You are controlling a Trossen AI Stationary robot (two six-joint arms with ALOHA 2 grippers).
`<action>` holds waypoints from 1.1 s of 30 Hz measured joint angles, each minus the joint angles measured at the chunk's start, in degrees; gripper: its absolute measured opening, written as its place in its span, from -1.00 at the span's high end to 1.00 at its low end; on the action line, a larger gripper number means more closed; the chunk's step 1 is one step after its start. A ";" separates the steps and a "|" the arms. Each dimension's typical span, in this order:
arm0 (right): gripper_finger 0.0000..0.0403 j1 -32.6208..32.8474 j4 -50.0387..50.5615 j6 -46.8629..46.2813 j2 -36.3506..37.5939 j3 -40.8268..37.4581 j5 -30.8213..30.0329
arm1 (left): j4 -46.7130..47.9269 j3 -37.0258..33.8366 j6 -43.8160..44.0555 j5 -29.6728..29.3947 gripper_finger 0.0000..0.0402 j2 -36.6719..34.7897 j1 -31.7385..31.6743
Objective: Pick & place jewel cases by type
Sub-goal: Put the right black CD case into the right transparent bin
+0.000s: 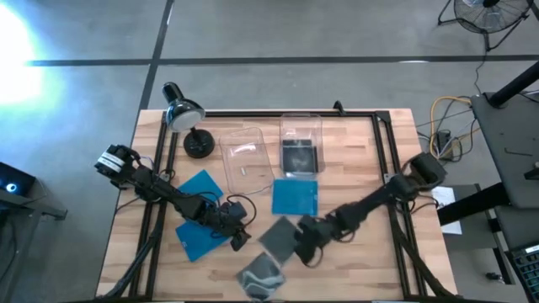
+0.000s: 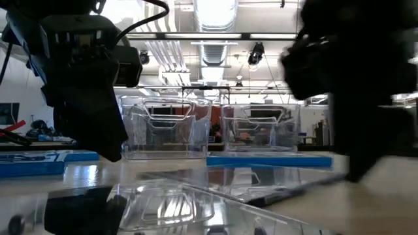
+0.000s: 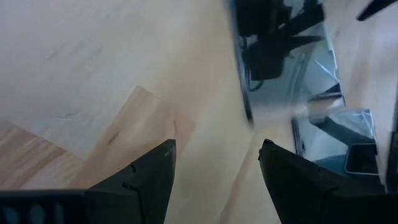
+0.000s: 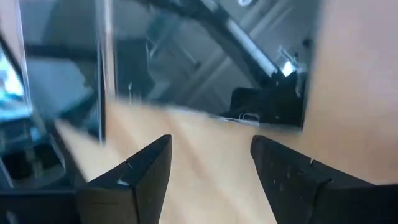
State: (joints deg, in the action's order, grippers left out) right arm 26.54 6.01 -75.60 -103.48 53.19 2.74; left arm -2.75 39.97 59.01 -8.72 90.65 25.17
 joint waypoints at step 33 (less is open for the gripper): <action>-0.10 -5.39 -3.93 -27.34 -3.37 1.23 -4.43 | -0.71 4.95 -14.13 6.27 -0.06 10.01 -5.03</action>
State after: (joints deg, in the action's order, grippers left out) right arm 21.15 2.08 -102.94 -106.85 54.42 -1.69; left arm -3.46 44.92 44.88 -2.45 100.66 20.14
